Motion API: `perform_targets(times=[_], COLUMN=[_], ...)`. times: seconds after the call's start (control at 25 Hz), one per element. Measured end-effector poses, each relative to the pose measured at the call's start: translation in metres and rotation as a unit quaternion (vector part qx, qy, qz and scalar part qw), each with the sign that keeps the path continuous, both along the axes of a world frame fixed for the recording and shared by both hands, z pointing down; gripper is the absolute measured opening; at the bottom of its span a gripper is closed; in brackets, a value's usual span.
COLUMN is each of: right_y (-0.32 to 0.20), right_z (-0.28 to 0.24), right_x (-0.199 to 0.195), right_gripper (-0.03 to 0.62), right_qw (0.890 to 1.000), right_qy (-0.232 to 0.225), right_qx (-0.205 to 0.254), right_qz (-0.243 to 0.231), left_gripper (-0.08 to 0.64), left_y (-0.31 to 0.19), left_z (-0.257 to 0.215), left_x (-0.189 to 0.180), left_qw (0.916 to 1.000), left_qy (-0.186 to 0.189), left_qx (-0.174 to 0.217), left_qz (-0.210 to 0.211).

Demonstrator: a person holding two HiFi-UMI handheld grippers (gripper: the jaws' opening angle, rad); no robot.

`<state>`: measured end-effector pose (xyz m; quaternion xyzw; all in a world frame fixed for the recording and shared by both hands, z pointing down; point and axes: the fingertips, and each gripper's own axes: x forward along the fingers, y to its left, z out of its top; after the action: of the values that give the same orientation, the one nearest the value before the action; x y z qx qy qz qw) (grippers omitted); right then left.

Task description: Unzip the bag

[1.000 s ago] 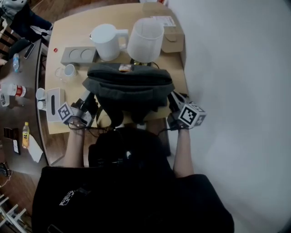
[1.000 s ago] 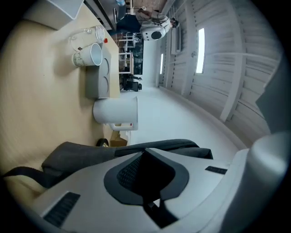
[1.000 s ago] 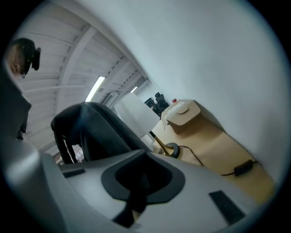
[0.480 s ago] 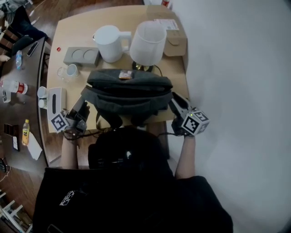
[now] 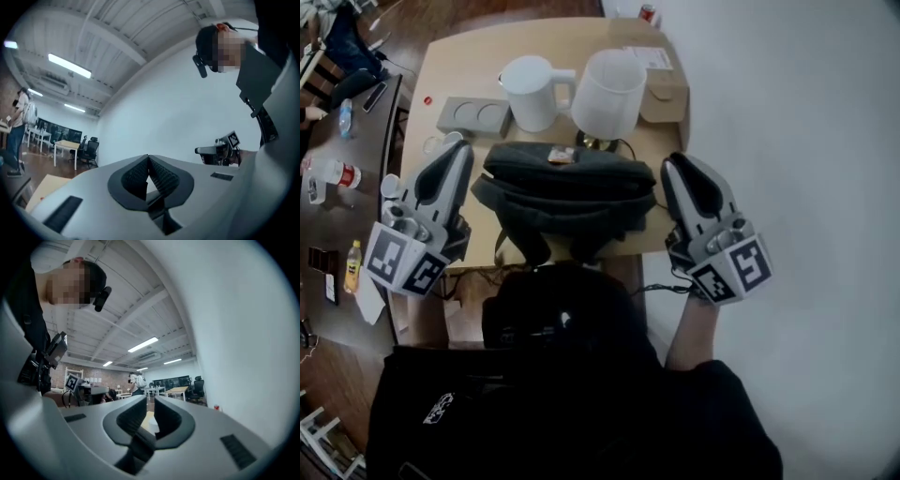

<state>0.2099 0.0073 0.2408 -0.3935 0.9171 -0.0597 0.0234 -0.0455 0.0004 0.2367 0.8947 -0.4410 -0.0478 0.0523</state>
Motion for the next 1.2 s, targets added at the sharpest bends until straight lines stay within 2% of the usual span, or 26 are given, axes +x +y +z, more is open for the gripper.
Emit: perform_targets(times=[0.08, 0.16, 0.28, 0.4, 0.56, 0.76, 1.2], right_y=[-0.001, -0.003, -0.002, -0.001, -0.005, -0.004, -0.007], right_z=[-0.013, -0.017, -0.012, -0.007, -0.007, -0.008, -0.003], right_x=[-0.036, -0.067, -0.093, -0.093, -0.088, -0.089, -0.086], right_gripper=[0.044, 0.04, 0.037, 0.034, 0.029, 0.025, 0.014], right_qw=[0.998, 0.994, 0.993, 0.994, 0.994, 0.994, 0.993], right_qy=[0.047, 0.09, 0.095, 0.093, 0.093, 0.089, 0.101], right_qx=[0.012, 0.03, 0.019, 0.008, 0.019, 0.024, 0.019], right_qz=[-0.031, -0.053, -0.071, -0.063, -0.052, -0.058, -0.052], left_gripper=[0.002, 0.002, 0.002, 0.002, 0.002, 0.002, 0.002], left_y=[-0.002, -0.007, -0.011, -0.011, -0.011, -0.01, -0.014], left_z=[-0.018, -0.026, -0.015, -0.005, 0.001, 0.008, 0.007], left_x=[0.03, 0.053, 0.069, 0.071, 0.069, 0.071, 0.07], left_qw=[0.9989, 0.997, 0.9966, 0.9969, 0.9971, 0.9968, 0.9975], left_qy=[-0.039, -0.06, -0.068, -0.069, -0.068, -0.074, -0.065], left_qx=[0.025, 0.048, 0.047, 0.036, 0.034, 0.03, 0.026], left_qz=[0.005, 0.004, 0.006, 0.006, 0.003, 0.003, 0.004])
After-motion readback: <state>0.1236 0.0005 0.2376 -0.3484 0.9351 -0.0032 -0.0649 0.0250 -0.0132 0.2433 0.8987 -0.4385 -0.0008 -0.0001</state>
